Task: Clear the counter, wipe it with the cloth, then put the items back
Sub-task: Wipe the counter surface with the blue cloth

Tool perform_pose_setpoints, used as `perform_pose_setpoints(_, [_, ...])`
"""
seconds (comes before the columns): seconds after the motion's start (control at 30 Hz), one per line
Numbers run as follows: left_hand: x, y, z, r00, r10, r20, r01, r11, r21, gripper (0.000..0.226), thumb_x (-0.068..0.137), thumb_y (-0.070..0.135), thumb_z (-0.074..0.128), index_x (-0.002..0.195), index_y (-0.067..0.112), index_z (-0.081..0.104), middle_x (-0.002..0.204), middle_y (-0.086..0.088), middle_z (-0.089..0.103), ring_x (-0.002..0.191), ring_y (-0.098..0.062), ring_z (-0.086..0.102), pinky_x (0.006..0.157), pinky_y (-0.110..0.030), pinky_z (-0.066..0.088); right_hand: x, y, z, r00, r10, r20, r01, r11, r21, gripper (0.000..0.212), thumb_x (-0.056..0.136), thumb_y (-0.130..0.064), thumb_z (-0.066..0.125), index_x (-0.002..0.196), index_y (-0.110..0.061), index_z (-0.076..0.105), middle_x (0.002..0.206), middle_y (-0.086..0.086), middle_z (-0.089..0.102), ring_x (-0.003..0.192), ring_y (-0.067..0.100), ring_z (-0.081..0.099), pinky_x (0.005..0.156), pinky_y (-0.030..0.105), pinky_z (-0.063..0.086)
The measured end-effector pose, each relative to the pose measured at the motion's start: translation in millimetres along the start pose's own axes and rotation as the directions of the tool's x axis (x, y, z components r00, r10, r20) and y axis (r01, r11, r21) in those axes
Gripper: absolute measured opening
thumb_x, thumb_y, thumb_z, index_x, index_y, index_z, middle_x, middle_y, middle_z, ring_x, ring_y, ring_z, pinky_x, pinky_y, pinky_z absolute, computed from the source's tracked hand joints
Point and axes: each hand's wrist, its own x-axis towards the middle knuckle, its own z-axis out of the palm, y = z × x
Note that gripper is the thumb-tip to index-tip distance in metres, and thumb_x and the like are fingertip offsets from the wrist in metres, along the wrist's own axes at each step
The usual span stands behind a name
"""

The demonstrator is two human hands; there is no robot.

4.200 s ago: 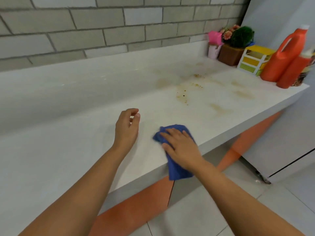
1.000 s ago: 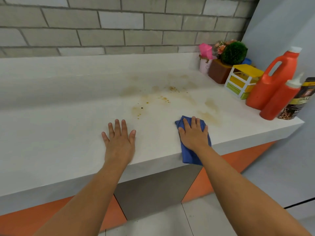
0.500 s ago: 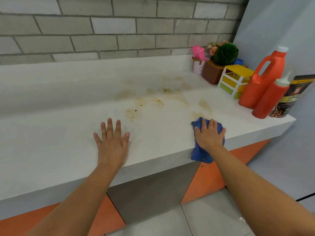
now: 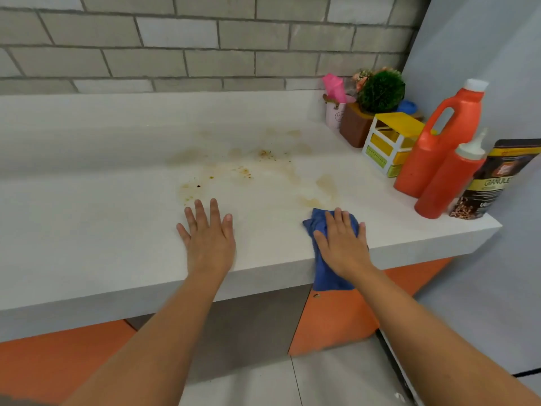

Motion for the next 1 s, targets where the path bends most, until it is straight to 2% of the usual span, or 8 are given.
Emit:
perform_pose_setpoints(0.1, [-0.6,0.5,1.8,0.999,0.003,-0.05,-0.001,1.0,0.022,0.056,0.099,0.042,0.007,0.15,0.021,0.0,0.159,-0.007,-0.006,0.145,-0.026,-0.013,0.115,-0.047,-0.009,38.2,33.7,-5.7,0.994,0.105,0.024,-0.105,0.994,-0.011,0.058,0.101,-0.04,0.018,0.15,-0.009,0.011,0.158,0.011,0.003,0.146,0.025,-0.001,0.117,0.048,0.0])
perform_pose_setpoints(0.3, [-3.3,2.1,3.3,0.99,-0.007,-0.142,0.003,1.0,-0.029,0.055,0.099,0.041,0.009,0.15,0.022,0.004,0.159,-0.004,-0.002,0.146,-0.022,-0.012,0.115,-0.045,-0.011,109.5,11.0,-7.5,0.998,0.062,0.023,-0.062,0.998,-0.003,0.062,0.1,-0.042,0.015,0.149,-0.005,0.007,0.157,0.016,0.007,0.145,0.031,0.005,0.117,0.05,0.004])
perform_pose_setpoints(0.47, [-1.9,4.7,4.3,0.982,-0.021,-0.187,0.01,0.998,-0.055,0.055,0.099,0.042,0.011,0.15,0.023,0.005,0.159,-0.003,0.0,0.146,-0.02,-0.009,0.115,-0.045,-0.011,100.4,-42.6,2.6,0.981,-0.179,0.07,0.18,0.984,-0.003,0.063,0.1,-0.044,0.013,0.15,-0.007,0.003,0.158,0.015,-0.001,0.146,0.029,-0.004,0.118,0.048,-0.002])
perform_pose_setpoints(0.57, [-2.2,4.7,4.6,0.979,-0.05,-0.199,0.042,0.998,-0.045,0.053,0.1,0.039,0.013,0.15,0.022,0.007,0.159,-0.004,0.002,0.146,-0.021,-0.007,0.115,-0.045,-0.011,69.5,-75.7,10.0,0.909,-0.4,0.116,0.395,0.916,0.064,0.061,0.101,-0.042,0.015,0.151,-0.01,0.001,0.158,0.011,-0.005,0.146,0.025,-0.007,0.118,0.045,-0.007])
perform_pose_setpoints(0.7, [-1.4,4.0,3.6,0.977,-0.075,-0.202,0.062,0.996,-0.069,0.052,0.101,0.037,0.013,0.15,0.021,0.008,0.159,-0.004,0.003,0.146,-0.02,-0.005,0.115,-0.044,-0.011,35.7,-54.2,1.4,0.791,-0.611,0.01,0.571,0.745,0.345,0.059,0.098,-0.038,0.04,0.148,-0.015,0.019,0.159,0.006,0.003,0.145,0.019,0.011,0.118,0.035,0.002])
perform_pose_setpoints(0.77, [-2.0,3.5,3.4,0.973,-0.079,-0.217,0.06,0.994,-0.095,0.053,0.1,0.038,0.013,0.15,0.02,0.009,0.159,-0.004,0.004,0.146,-0.02,-0.005,0.115,-0.044,-0.011,35.2,-21.9,-5.3,0.807,-0.588,-0.054,0.556,0.727,0.402,0.055,0.093,-0.043,0.049,0.14,-0.018,0.037,0.157,0.003,0.018,0.144,0.018,0.019,0.117,0.035,0.004])
perform_pose_setpoints(0.83, [-3.9,3.6,2.8,0.964,-0.085,-0.252,0.049,0.988,-0.146,0.052,0.101,0.037,0.013,0.15,0.019,0.012,0.159,-0.004,0.007,0.146,-0.019,-0.003,0.116,-0.044,-0.01,48.5,12.1,-7.6,0.869,-0.493,-0.039,0.481,0.825,0.297,0.049,0.094,-0.045,0.046,0.135,-0.018,0.046,0.153,0.001,0.03,0.144,0.02,0.021,0.117,0.039,0.0])
perform_pose_setpoints(1.0, [-6.7,3.7,3.2,0.938,-0.09,-0.334,0.008,0.971,-0.238,0.049,0.102,0.032,0.018,0.149,0.016,0.019,0.157,-0.006,0.014,0.146,-0.019,0.003,0.116,-0.044,-0.008,118.9,53.1,-10.4,0.987,-0.133,-0.091,0.145,0.979,0.141,0.044,0.1,-0.028,0.034,0.134,-0.001,0.04,0.143,0.019,0.038,0.131,0.033,0.033,0.111,0.041,0.018])
